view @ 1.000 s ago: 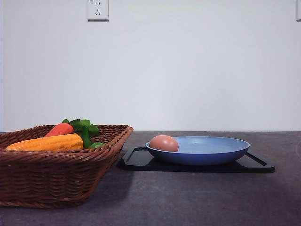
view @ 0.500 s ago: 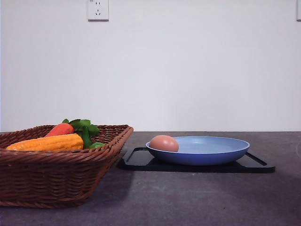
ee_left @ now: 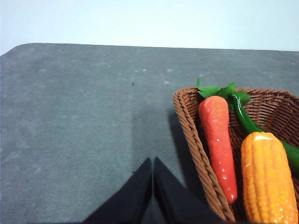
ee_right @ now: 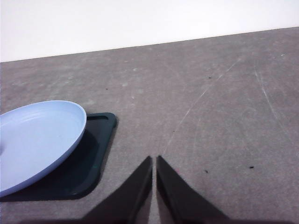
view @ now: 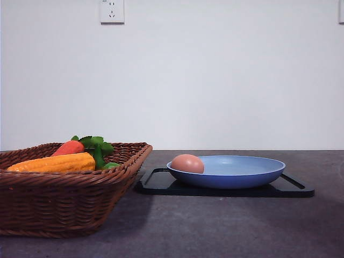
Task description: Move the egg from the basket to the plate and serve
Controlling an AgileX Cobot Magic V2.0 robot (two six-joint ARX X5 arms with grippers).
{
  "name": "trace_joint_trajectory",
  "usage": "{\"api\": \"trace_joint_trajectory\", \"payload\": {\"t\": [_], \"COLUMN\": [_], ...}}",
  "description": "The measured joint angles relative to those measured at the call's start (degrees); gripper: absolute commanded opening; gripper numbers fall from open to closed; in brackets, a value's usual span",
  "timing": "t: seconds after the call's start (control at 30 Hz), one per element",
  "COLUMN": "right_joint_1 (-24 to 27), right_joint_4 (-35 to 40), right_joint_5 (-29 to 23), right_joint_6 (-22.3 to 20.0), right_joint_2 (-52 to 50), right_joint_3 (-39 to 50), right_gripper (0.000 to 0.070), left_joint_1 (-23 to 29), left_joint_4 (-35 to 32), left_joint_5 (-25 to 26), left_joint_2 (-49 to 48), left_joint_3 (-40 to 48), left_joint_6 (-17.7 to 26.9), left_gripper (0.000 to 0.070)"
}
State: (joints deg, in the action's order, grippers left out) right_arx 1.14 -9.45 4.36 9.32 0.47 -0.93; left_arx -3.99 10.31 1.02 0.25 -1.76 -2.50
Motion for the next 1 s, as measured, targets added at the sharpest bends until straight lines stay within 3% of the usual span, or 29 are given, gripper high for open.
{"api": "trace_joint_trajectory", "payload": {"t": [1.0], "right_joint_1": [0.00], "right_joint_4": [0.00], "right_joint_5": [0.00], "right_joint_6": [0.02], "right_joint_2": [0.00], "right_joint_3": [0.00], "right_gripper": [0.0000], "left_joint_1": [0.00], "left_joint_4": [0.00], "left_joint_5": [0.00], "left_joint_2": [0.00], "left_joint_3": [0.00], "left_joint_6": [0.00], "left_gripper": [0.0000]}}
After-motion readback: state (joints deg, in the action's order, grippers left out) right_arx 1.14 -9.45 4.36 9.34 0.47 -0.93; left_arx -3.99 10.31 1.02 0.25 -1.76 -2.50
